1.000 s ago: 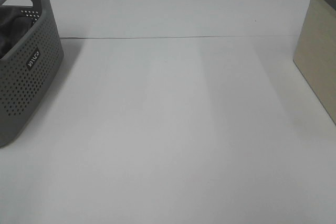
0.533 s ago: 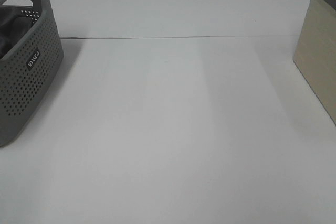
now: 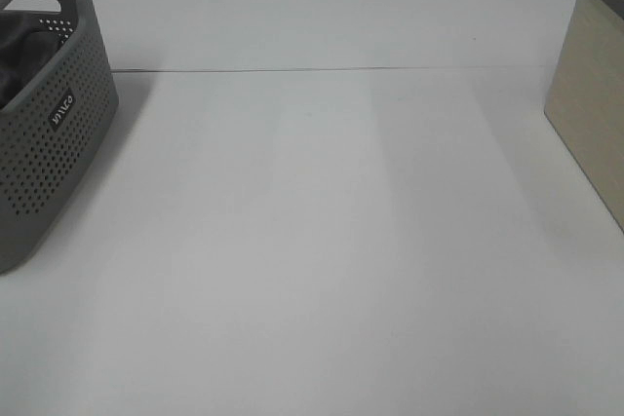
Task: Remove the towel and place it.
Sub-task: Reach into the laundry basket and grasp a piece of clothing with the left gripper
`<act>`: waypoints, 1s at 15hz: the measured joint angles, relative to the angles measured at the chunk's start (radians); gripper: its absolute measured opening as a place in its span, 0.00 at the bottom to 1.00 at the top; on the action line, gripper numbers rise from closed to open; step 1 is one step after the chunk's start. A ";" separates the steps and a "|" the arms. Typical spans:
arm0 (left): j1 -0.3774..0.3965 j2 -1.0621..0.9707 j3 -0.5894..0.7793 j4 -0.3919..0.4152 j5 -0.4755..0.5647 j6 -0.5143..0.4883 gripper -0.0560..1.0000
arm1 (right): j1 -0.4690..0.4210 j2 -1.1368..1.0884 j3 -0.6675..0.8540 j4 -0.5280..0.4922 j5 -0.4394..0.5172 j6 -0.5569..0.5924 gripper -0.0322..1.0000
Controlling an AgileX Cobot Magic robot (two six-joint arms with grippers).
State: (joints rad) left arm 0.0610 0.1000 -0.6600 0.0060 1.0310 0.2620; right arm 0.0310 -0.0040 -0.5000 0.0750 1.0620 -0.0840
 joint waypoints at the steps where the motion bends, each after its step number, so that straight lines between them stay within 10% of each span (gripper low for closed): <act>1: 0.000 0.066 -0.045 0.004 0.014 0.051 0.99 | 0.000 0.000 0.000 0.000 0.000 0.000 0.76; 5: 0.000 0.336 -0.203 0.024 0.001 0.320 0.99 | 0.000 0.000 0.000 0.000 0.000 0.000 0.76; 7: 0.000 0.578 -0.336 0.073 -0.012 0.640 0.99 | 0.000 0.000 0.000 0.000 0.000 0.000 0.76; 15: 0.001 1.223 -0.698 0.211 -0.042 0.764 0.99 | 0.000 0.000 0.000 0.000 0.000 0.000 0.76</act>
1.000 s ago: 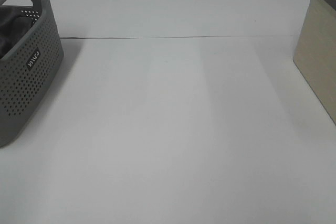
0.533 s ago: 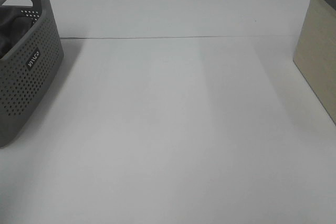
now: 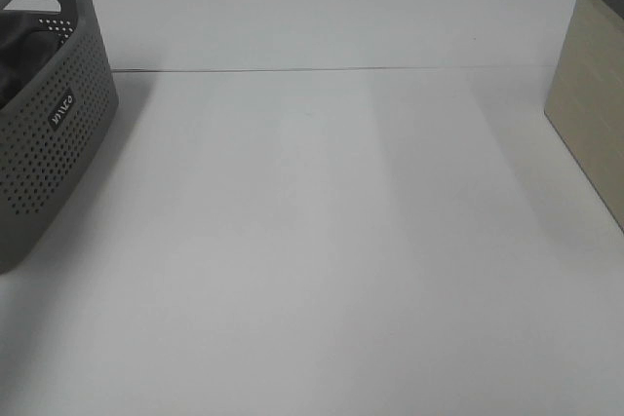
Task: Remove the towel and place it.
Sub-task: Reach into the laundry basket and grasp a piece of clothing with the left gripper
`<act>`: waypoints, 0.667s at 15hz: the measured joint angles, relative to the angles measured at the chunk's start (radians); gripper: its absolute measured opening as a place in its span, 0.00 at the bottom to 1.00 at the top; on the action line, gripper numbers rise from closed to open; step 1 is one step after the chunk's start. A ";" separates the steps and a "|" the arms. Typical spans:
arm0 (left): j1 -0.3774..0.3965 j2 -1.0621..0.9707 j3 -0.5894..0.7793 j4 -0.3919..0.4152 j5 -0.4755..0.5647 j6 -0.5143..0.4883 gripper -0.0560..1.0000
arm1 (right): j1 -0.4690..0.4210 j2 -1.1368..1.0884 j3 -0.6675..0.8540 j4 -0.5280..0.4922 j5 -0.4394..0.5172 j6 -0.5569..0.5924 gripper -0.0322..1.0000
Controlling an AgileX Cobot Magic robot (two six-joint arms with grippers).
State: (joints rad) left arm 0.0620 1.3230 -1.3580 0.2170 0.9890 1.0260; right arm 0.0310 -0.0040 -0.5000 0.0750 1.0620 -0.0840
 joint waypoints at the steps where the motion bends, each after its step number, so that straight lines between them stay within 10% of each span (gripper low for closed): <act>1: 0.003 0.105 -0.062 0.001 0.000 0.015 0.99 | 0.000 0.000 0.000 0.000 0.000 0.000 0.76; 10: 0.089 0.657 -0.346 -0.011 0.107 0.110 0.99 | 0.000 0.000 0.000 0.000 0.000 0.000 0.76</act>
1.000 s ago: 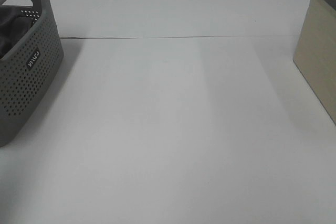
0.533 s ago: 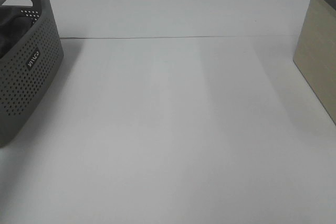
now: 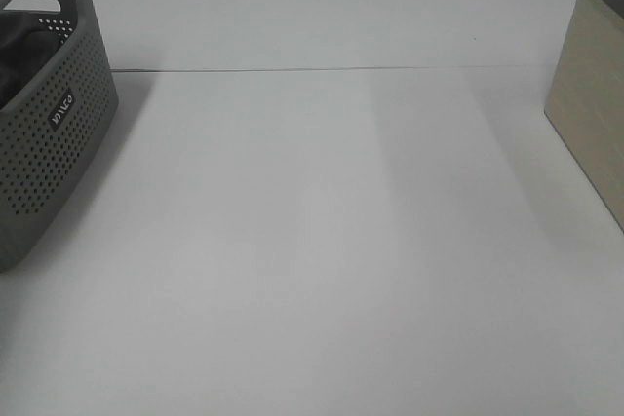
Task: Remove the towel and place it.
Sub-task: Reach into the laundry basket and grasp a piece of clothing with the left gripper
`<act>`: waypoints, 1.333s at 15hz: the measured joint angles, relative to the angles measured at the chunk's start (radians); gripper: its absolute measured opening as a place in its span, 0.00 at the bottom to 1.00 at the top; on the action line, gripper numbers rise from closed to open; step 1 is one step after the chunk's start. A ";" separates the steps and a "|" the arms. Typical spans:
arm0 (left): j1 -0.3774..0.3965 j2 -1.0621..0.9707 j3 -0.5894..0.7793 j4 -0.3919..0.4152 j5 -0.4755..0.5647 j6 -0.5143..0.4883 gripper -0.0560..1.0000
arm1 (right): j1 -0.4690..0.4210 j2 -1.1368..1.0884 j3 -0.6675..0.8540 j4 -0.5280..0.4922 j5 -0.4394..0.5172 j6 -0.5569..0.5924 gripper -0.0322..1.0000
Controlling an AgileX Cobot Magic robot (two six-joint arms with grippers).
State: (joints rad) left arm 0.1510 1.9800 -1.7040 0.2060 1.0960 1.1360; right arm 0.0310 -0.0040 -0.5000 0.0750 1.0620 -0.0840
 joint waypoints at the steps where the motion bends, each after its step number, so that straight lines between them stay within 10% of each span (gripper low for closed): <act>1: 0.011 0.016 0.000 0.000 -0.002 0.014 0.99 | 0.000 0.000 0.000 0.000 0.000 0.000 0.76; 8: 0.012 0.097 -0.004 -0.016 -0.069 0.032 0.99 | 0.000 0.000 0.000 0.000 0.000 0.000 0.76; 13: 0.012 0.099 -0.004 -0.022 -0.054 0.024 0.66 | 0.000 0.000 0.000 0.000 0.000 0.000 0.76; 20: 0.012 0.099 -0.004 -0.033 -0.065 -0.008 0.50 | 0.000 0.000 0.000 0.000 0.000 0.000 0.76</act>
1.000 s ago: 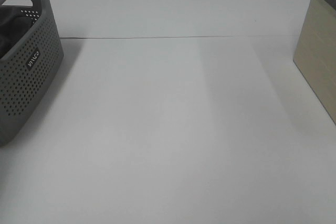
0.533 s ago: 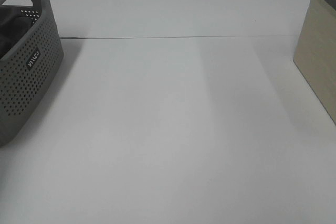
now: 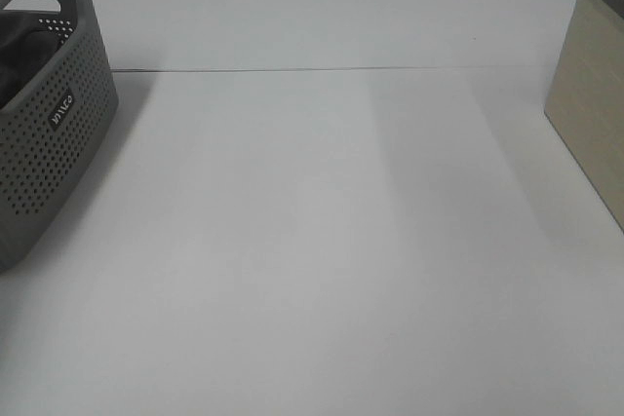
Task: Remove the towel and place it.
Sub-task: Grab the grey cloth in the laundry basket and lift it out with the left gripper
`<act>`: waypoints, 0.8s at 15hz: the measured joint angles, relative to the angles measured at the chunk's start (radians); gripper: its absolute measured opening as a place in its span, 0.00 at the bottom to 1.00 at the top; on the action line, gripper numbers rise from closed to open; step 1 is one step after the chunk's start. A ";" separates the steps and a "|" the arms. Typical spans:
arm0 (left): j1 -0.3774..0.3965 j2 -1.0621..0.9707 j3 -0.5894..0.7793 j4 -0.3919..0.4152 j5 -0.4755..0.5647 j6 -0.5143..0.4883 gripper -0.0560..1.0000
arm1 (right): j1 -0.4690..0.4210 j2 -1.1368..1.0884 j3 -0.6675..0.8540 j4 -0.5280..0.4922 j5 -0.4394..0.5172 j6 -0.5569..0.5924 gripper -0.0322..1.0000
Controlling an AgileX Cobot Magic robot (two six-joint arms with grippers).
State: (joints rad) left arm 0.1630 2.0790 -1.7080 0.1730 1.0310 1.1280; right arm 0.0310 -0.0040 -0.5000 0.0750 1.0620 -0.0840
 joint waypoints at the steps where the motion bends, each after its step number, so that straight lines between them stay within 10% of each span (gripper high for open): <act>1: 0.000 0.000 0.000 0.000 0.000 0.000 0.43 | 0.000 0.000 0.000 0.000 0.000 0.000 0.76; 8: 0.000 0.010 0.000 -0.018 -0.042 -0.091 0.30 | 0.000 0.000 0.000 0.000 0.000 0.000 0.76; 12: -0.001 0.011 0.000 -0.016 -0.035 -0.093 0.06 | 0.000 0.000 0.000 0.000 0.000 0.000 0.76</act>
State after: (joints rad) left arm 0.1620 2.0900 -1.7080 0.1570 0.9960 1.0350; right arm 0.0310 -0.0040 -0.5000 0.0750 1.0620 -0.0840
